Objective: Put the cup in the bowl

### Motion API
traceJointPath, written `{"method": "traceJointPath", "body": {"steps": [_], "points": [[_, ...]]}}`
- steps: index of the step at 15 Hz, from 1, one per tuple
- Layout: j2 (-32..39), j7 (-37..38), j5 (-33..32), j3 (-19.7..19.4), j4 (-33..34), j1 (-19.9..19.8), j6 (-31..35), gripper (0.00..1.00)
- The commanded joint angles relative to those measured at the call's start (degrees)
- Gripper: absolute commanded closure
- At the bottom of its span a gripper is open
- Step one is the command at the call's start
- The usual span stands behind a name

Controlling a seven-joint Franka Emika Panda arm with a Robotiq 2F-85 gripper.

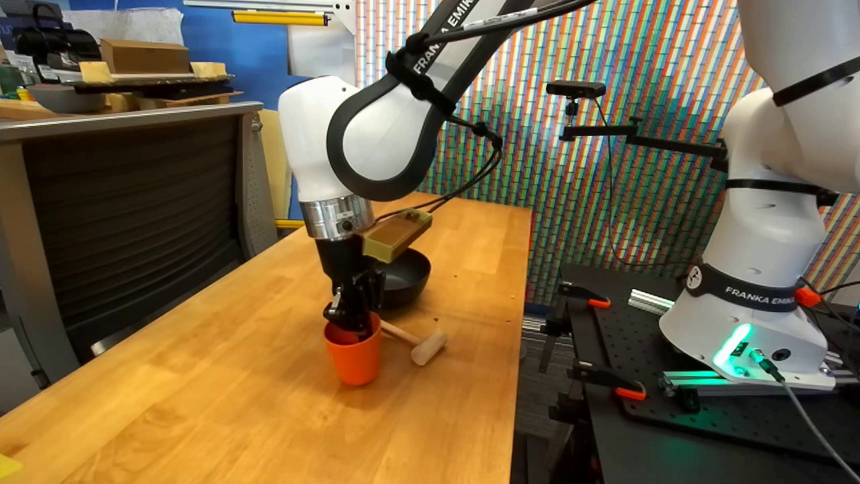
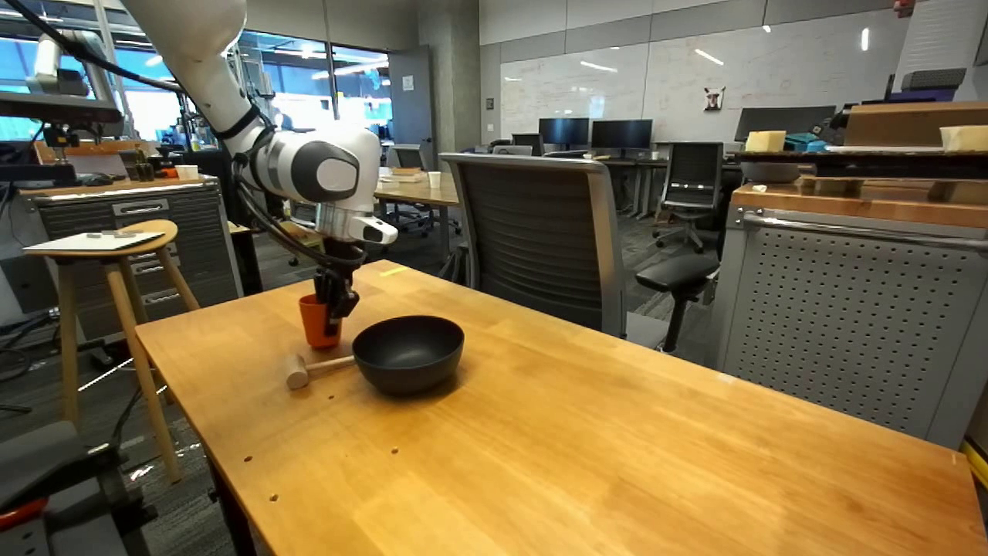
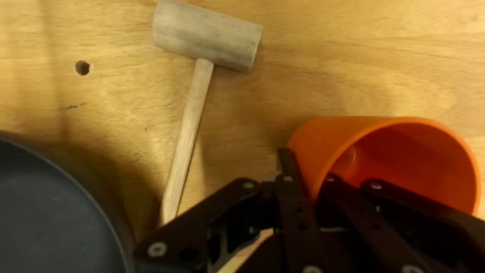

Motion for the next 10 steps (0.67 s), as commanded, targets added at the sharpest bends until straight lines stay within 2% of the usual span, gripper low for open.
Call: {"method": "traceJointPath", "body": {"steps": [1,6,10], "points": [[-6.5,2.9,-2.1,-3.2,-2.9,3.4,-1.3,0.99],[-19.1,16.8,-12.7,-9.1,-9.8,7.0,-3.0,0.99],[-27.5,27.1,-19.1,-9.3,-15.5,4.7,-6.0,0.99]]}}
